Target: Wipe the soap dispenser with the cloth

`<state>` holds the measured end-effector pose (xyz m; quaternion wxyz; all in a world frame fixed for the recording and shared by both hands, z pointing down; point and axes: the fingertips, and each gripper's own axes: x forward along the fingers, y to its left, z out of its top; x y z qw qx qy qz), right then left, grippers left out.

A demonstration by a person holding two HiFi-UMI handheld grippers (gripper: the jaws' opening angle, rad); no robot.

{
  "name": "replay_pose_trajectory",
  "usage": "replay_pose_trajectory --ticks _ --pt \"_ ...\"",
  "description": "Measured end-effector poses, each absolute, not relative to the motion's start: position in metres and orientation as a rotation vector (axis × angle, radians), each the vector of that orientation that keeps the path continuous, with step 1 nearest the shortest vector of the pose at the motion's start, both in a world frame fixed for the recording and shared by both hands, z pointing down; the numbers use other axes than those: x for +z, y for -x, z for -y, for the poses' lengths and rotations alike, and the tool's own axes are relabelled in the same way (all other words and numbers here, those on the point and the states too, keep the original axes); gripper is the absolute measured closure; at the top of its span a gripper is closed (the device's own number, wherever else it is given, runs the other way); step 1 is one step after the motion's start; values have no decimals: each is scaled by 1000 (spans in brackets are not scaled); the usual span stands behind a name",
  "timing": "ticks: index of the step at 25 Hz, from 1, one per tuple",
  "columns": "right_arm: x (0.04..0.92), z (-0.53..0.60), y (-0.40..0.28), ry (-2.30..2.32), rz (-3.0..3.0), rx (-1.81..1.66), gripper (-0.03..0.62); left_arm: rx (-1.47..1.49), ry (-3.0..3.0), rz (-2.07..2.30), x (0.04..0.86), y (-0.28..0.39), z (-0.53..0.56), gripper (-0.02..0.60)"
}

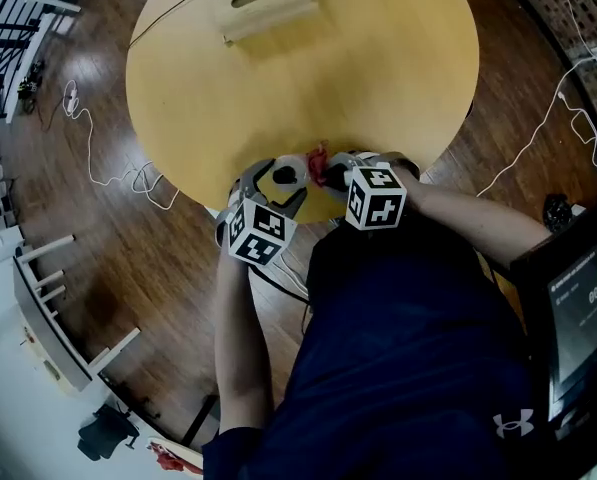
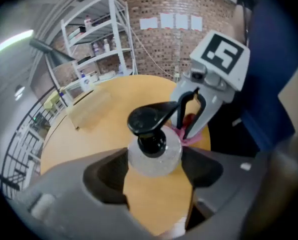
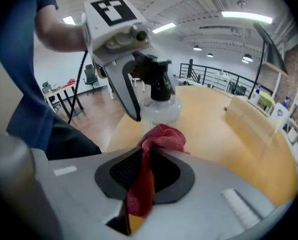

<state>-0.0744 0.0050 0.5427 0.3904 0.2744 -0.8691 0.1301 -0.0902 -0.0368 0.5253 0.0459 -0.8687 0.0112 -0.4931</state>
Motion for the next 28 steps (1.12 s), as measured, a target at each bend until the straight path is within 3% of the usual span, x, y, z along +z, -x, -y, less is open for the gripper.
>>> replay_pose_trajectory --ticks 5,10,19,28 --pt "497 34 58 -868 2252 153 536 -1585 2734 -209 521 96 40 209" --pt "533 55 60 -799 2177 150 536 -1473 3058 -683 508 86 44 215" --pt "563 13 68 -678 2159 252 536 -1499 2968 -606 513 90 45 239" --pt "514 5 78 -707 2264 225 536 -1480 2961 -465 514 94 46 238"
